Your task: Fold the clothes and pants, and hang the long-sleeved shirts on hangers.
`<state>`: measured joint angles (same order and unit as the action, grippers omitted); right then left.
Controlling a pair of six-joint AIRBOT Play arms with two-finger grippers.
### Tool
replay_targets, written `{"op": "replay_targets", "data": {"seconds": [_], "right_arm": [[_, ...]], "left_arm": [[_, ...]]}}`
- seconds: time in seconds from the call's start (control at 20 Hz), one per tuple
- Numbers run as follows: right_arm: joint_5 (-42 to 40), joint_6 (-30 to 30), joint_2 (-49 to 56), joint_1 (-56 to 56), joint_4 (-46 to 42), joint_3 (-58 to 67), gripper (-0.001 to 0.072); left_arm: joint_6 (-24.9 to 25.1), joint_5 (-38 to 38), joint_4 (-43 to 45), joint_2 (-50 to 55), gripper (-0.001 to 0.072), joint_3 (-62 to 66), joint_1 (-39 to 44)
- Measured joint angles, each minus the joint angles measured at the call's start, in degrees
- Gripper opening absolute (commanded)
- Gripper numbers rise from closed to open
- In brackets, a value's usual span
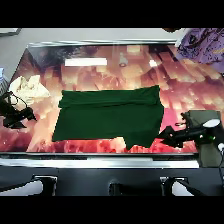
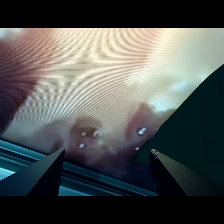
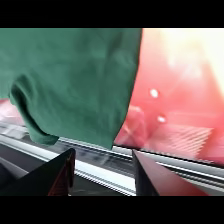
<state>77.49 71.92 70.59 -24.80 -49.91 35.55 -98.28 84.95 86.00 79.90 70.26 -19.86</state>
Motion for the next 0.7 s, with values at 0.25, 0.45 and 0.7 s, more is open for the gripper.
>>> {"op": "replay_targets", "data": {"seconds": [0.25, 0.45, 0.7], "right_arm": [[-5.5, -3.0, -0.8, -0.2, 6.4, -8.1, 0.0433], [-8.4, -4.5, -0.6, -0.2, 9.0, -10.9, 0.0428], [-11.4, -5.1, 0.8, 0.6, 12.0, -12.0, 0.0243]], "left_arm": [[0.2, -0.5, -0.1, -0.4, 0.0616, -1.2, -0.1], [0.2, -0.5, -0.1, -0.5, 0.0616, -1.4, -0.1], [-0.2, -0.5, -0.7, -0.5, 0.0616, -1.4, -0.1]]}}
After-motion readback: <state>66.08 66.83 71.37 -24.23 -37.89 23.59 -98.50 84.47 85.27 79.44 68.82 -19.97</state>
